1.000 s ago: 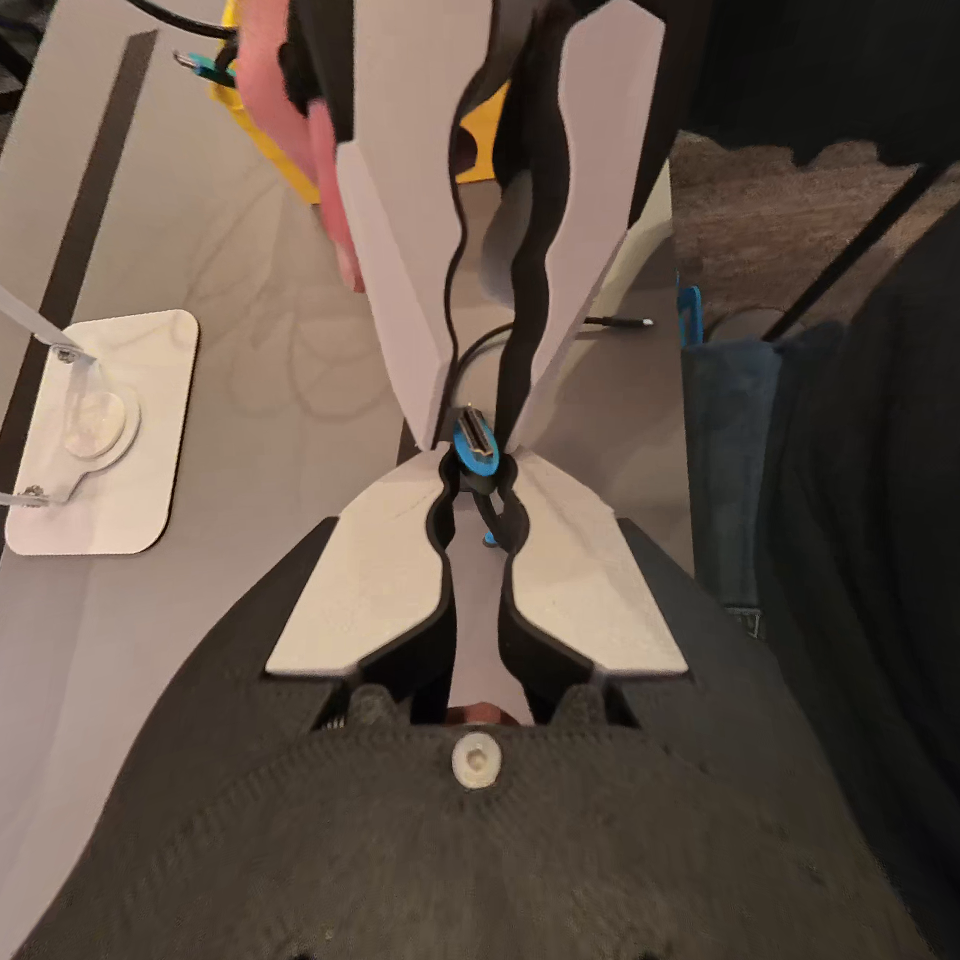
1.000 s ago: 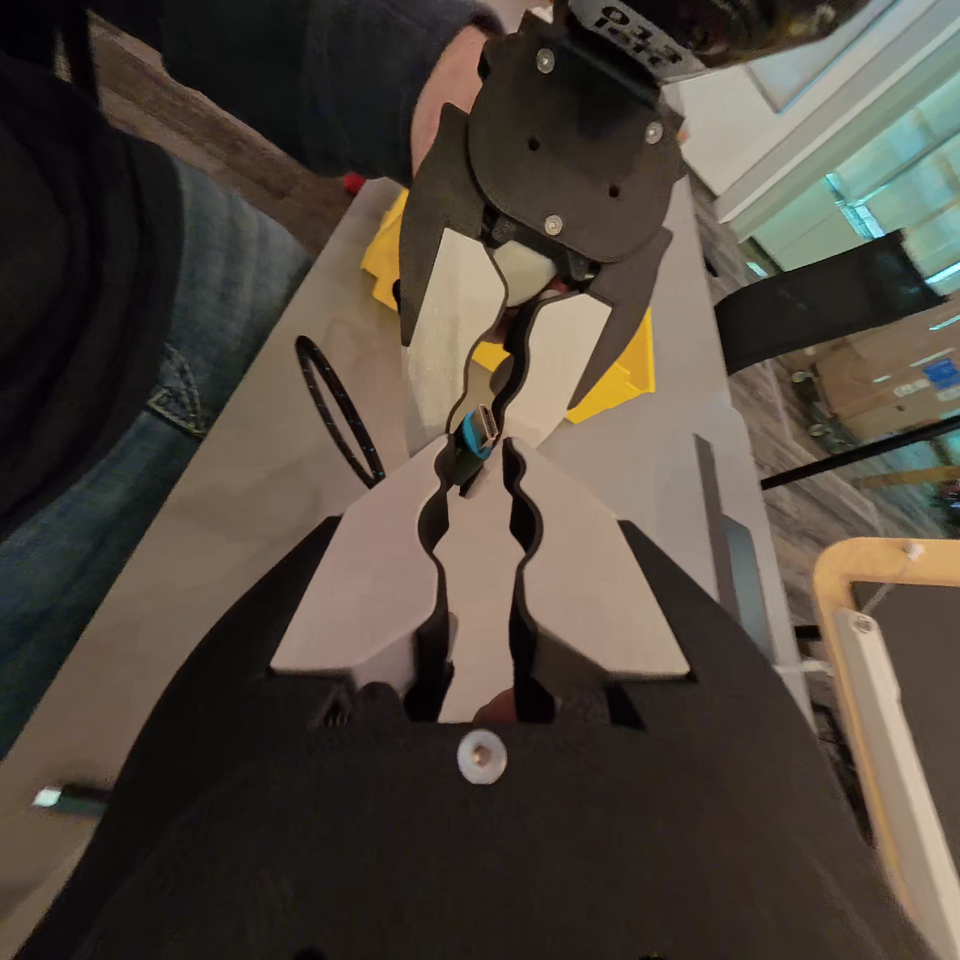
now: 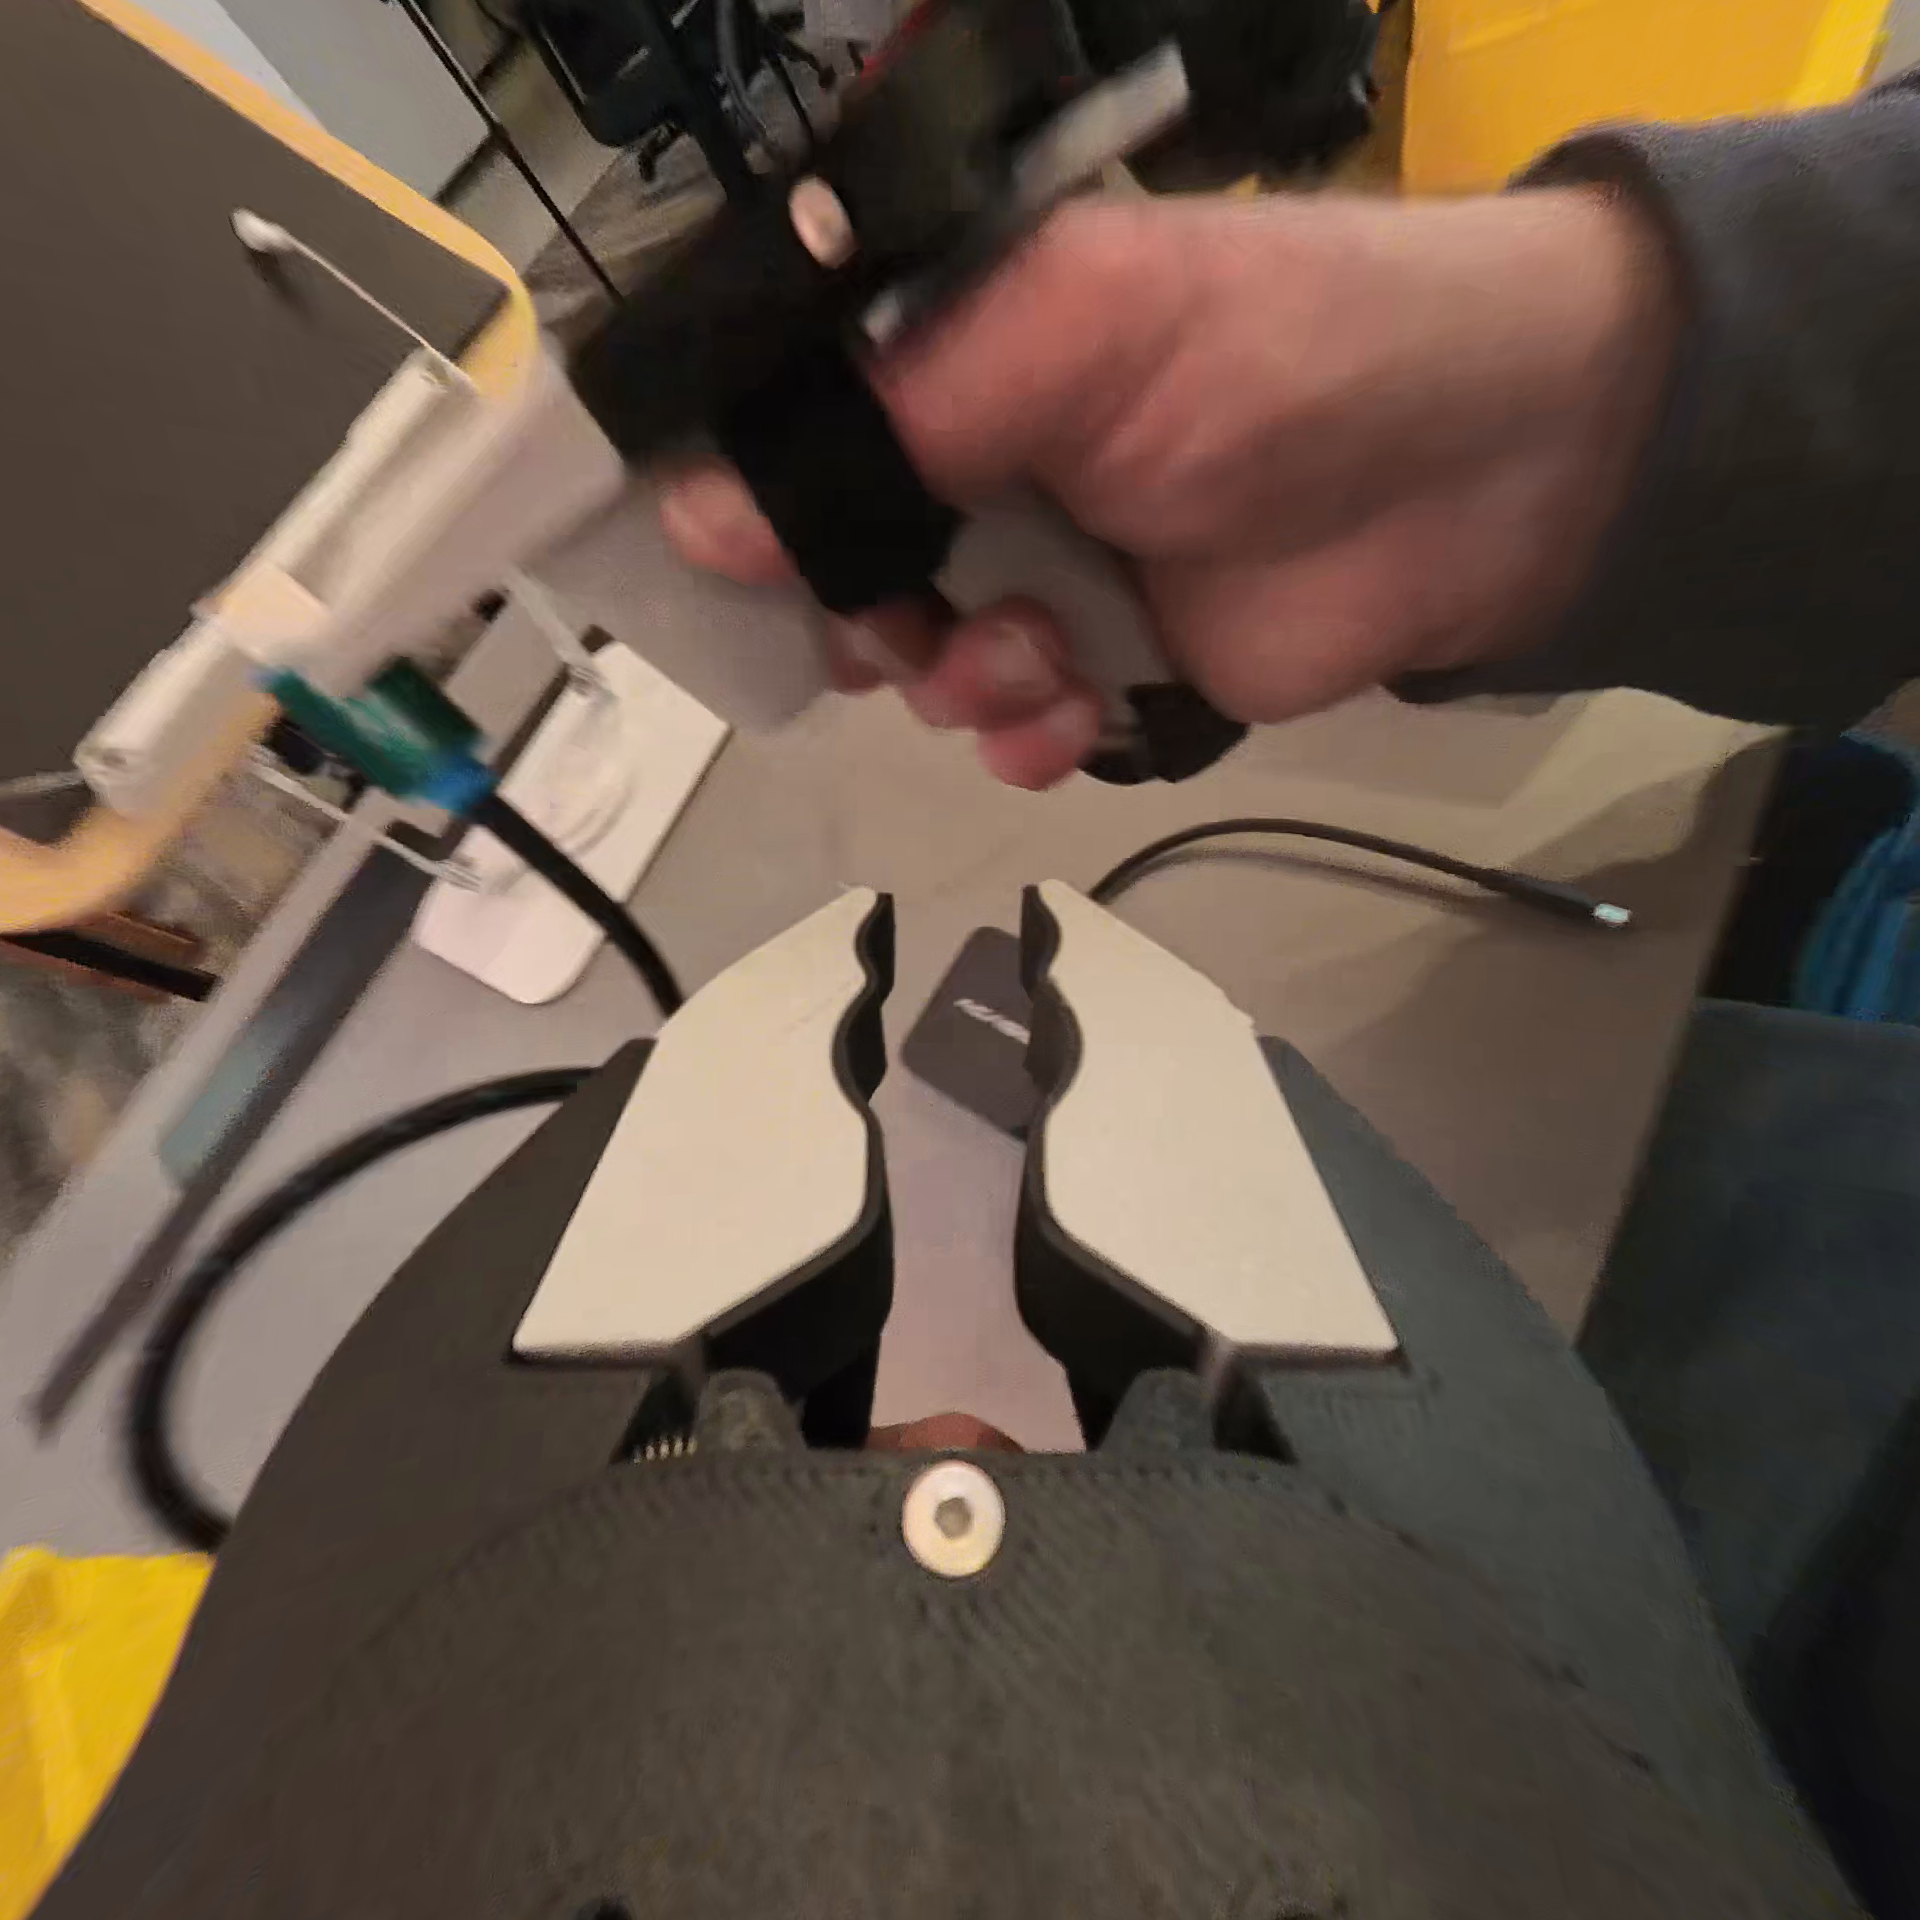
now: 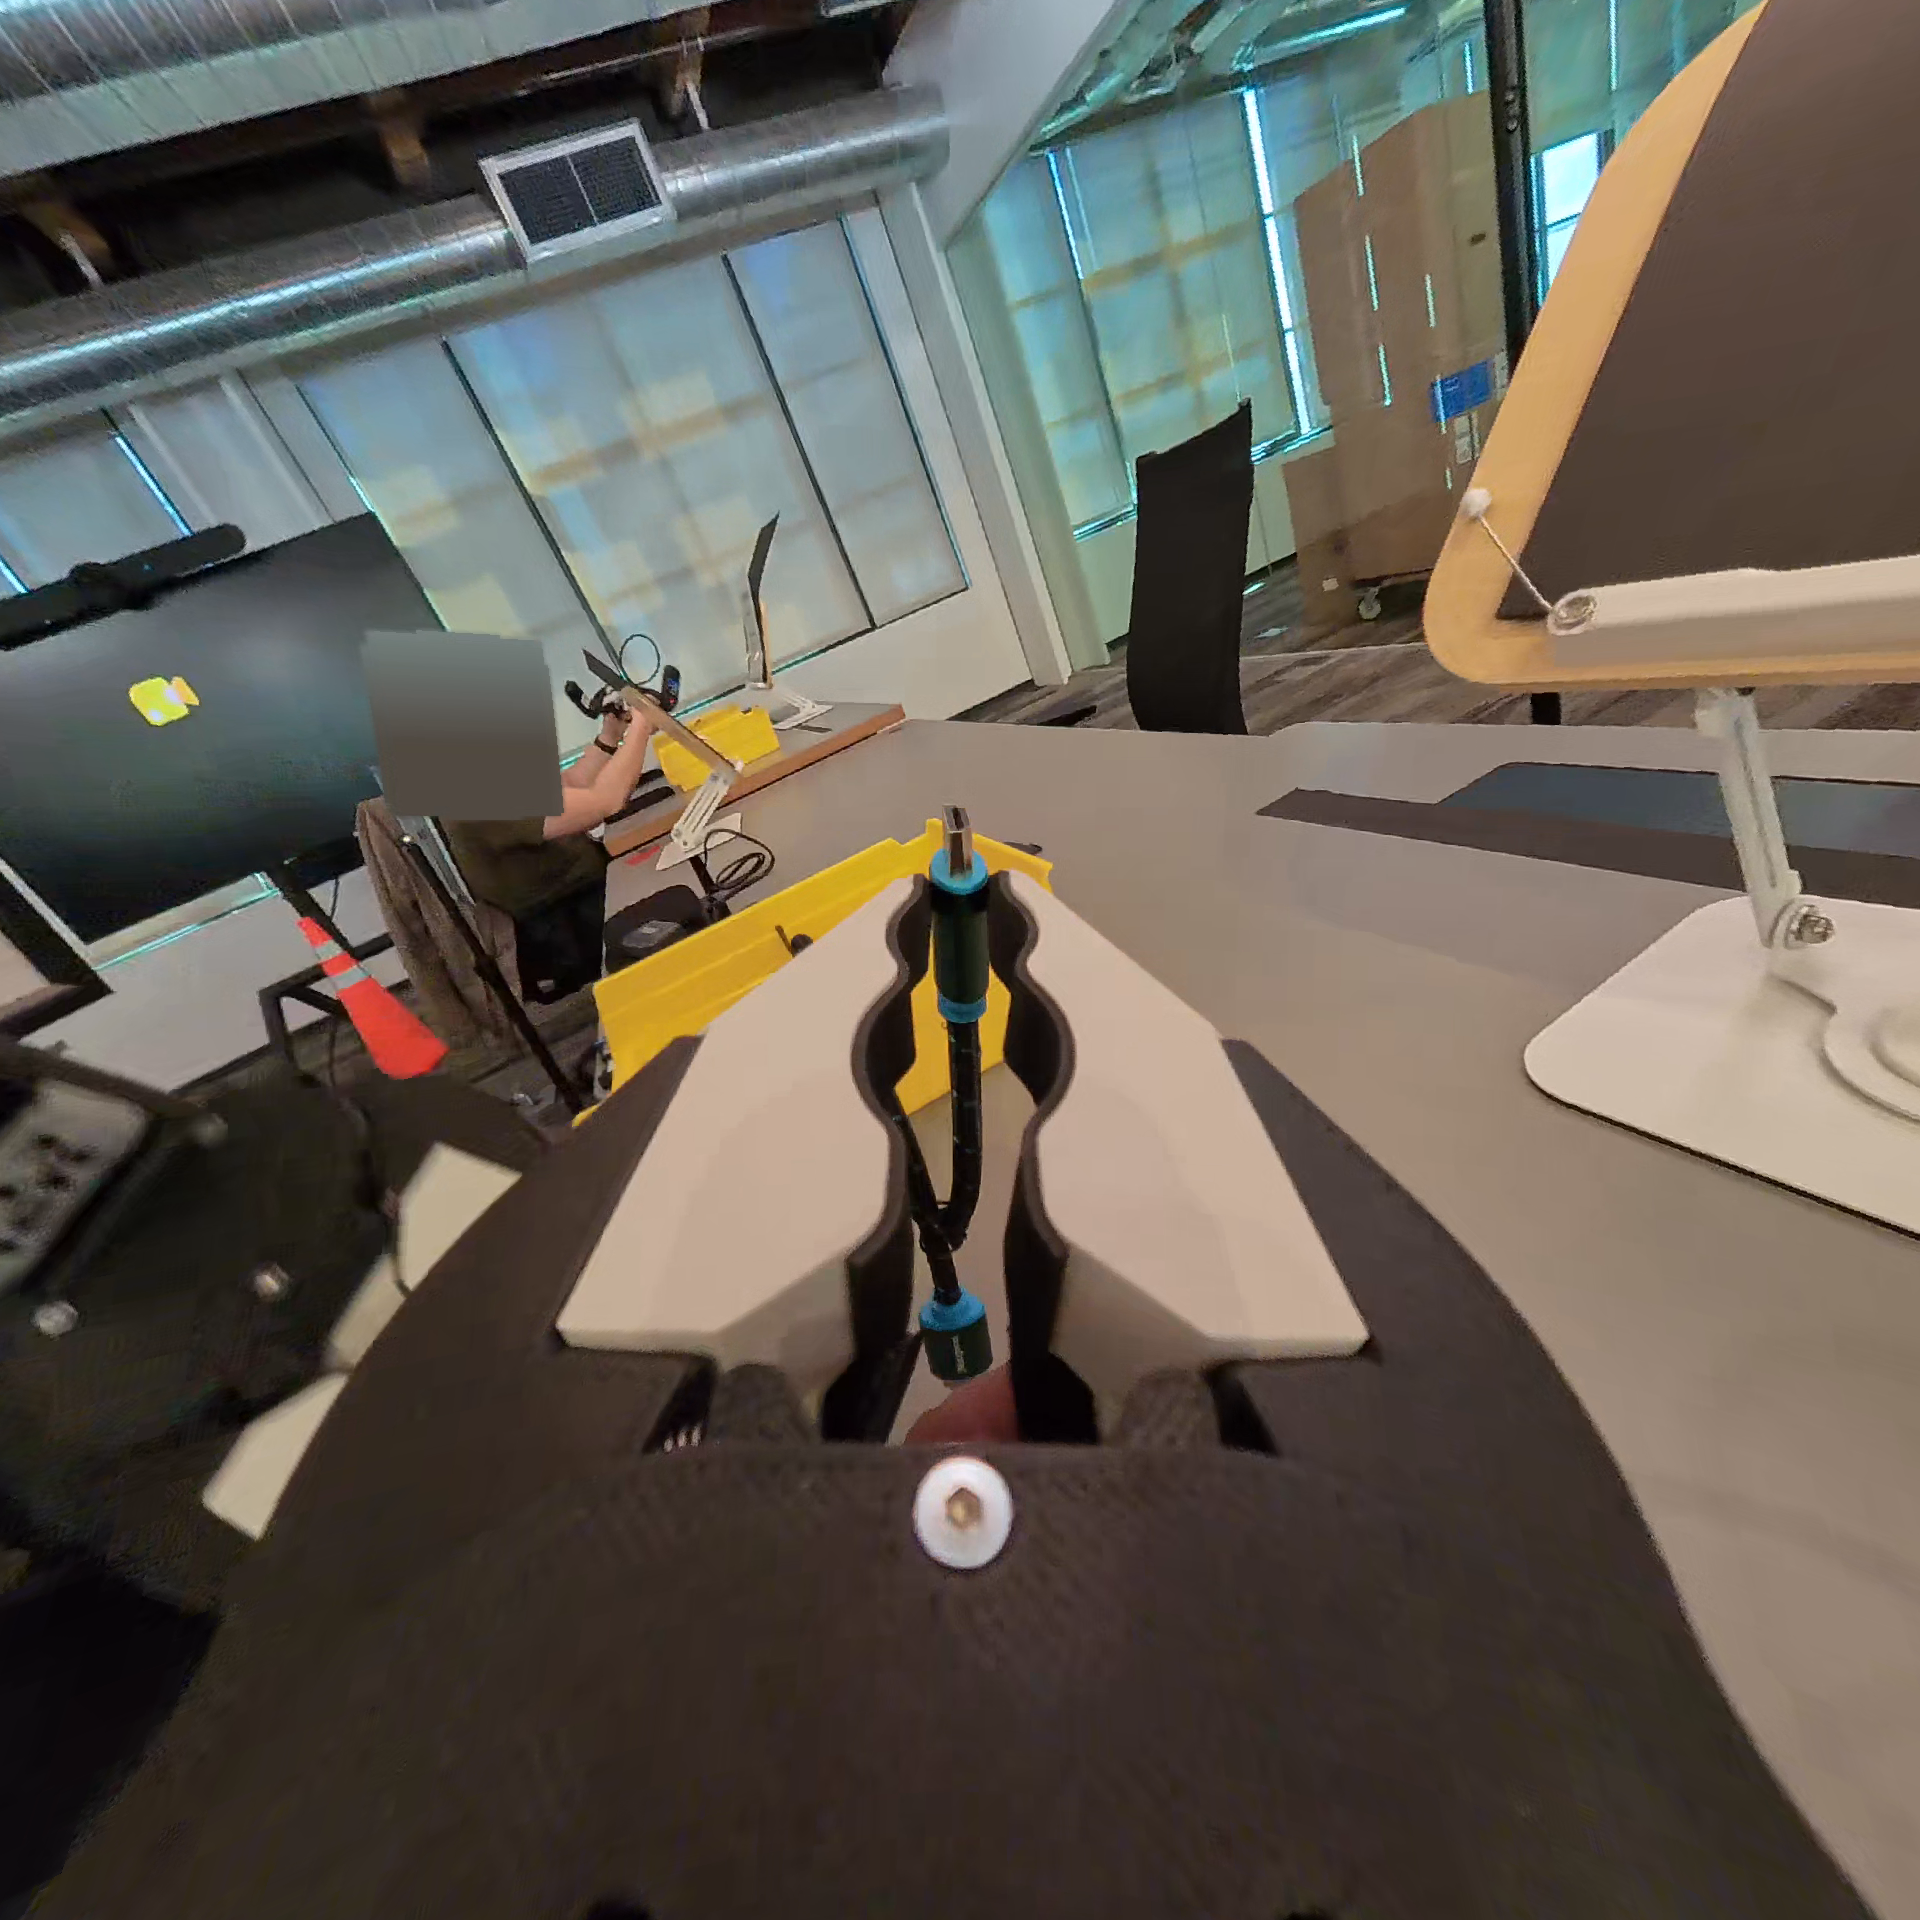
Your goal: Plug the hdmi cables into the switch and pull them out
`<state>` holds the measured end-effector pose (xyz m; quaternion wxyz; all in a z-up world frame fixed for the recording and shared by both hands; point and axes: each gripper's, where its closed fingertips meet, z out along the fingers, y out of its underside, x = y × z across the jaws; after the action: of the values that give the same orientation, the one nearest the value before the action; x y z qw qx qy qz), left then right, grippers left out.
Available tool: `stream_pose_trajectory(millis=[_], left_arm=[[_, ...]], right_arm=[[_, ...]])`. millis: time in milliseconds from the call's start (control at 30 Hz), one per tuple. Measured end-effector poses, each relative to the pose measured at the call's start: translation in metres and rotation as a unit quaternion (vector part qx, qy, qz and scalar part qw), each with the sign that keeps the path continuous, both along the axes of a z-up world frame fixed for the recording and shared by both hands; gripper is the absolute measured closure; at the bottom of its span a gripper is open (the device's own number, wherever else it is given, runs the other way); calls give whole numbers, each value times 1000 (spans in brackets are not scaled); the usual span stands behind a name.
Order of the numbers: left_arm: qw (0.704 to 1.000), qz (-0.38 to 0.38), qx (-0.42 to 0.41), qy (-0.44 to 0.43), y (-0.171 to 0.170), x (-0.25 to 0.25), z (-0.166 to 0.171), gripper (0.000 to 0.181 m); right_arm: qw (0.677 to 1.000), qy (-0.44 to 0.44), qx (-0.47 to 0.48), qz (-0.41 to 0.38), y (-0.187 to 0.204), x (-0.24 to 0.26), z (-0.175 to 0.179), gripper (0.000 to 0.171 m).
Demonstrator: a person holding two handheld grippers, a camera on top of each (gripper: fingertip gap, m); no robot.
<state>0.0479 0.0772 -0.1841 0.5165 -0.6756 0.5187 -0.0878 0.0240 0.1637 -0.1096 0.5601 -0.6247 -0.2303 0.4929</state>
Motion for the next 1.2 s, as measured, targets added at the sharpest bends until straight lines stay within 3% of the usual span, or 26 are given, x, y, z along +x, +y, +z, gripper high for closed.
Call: stream_pose_trajectory(millis=[133,267,400,733,900,1067,1133,1200], left_arm=[[994,26,-79,-68,5,8,-35,154],[986,77,-94,-112,29,6,-40,137],[973,136,-71,-170,47,-1,-29,126],[947,217,-13,-238,80,-58,14,125],[937,165,20,-308,75,-54,43,129],[942,89,49,-321,66,-36,62,131],[945,52,11,-321,64,-28,57,147],[944,32,-7,-329,57,-28,54,152]], right_arm=[[1000,18,-4,9,-6,0,10,163],[999,35,-15,12,-13,0,15,163],[998,49,-30,0,-12,4,14,163],[995,79,-66,-4,-10,8,0,163],[992,92,-91,11,-11,9,-9,163],[987,98,-120,45,-15,3,-20,163],[987,97,-122,48,-16,1,-22,164],[987,92,-121,45,-14,2,-23,165]])
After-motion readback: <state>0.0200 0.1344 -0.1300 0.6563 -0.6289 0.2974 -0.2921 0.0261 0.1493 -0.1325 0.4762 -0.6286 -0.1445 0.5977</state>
